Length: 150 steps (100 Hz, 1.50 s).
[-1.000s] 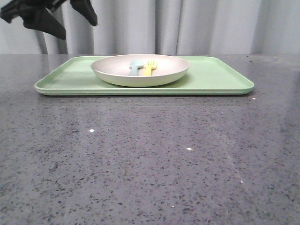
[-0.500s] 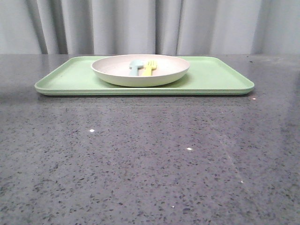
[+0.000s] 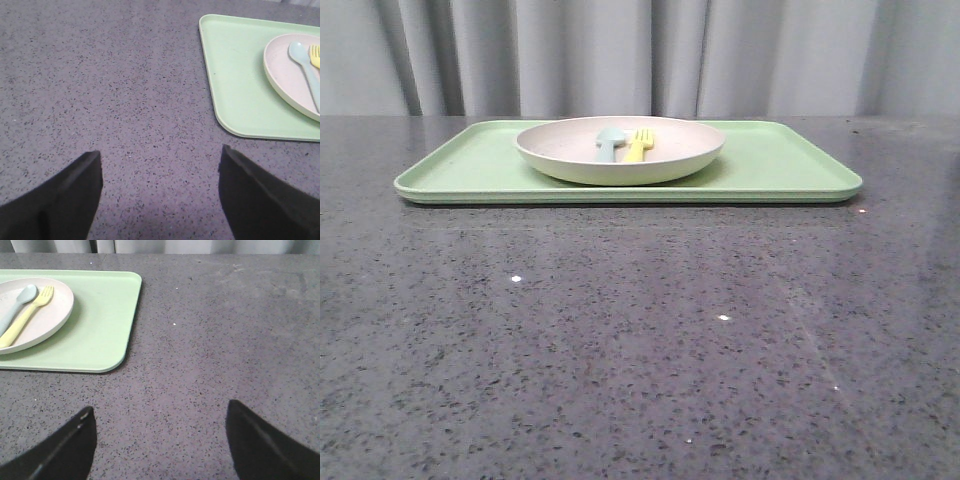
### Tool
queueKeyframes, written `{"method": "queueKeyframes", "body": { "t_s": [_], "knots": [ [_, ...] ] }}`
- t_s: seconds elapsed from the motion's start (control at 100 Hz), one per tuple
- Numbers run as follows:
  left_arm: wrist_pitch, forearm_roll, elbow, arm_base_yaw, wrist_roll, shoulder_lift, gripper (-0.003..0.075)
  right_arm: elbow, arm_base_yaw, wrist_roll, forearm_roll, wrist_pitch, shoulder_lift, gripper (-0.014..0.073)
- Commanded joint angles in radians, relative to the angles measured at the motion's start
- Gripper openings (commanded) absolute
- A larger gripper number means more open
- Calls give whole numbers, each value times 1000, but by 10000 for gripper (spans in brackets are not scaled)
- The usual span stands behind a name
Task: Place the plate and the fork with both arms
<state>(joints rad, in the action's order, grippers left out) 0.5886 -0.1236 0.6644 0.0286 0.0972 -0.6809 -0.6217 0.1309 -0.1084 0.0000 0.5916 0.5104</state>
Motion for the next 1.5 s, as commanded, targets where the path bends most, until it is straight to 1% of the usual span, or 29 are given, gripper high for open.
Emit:
{"method": "queueKeyframes", "body": {
  "t_s": [0.0,0.11,0.25,0.42,0.54,0.64,0.81,0.98,1.15,1.36,1.49],
  "knots": [
    [-61,-3,-11,-1,10,62,483,-36,-6,3,0,-75,10,543],
    [-59,-3,-39,-1,10,111,483,-36,-6,3,0,-72,10,543],
    [-39,6,-41,-1,10,121,483,-51,-5,3,29,-76,12,543],
    [-38,6,-41,-1,10,121,482,-182,-5,4,51,-37,84,543],
    [-38,6,-41,-1,10,121,482,-314,0,4,59,45,203,543],
    [-38,6,-41,-1,10,121,482,-417,33,4,80,100,324,541],
    [-38,6,-41,-1,10,121,482,-572,163,1,95,127,531,541],
    [-38,6,-41,-1,10,121,482,-728,275,-59,94,125,749,541],
    [-38,6,-41,-1,10,121,482,-897,321,-113,93,131,947,541],
    [-38,6,-41,-1,10,121,482,-1106,357,-176,82,210,1173,541],
    [-38,6,-41,-1,10,121,482,-1197,366,-193,78,247,1272,541]
  ]
}}
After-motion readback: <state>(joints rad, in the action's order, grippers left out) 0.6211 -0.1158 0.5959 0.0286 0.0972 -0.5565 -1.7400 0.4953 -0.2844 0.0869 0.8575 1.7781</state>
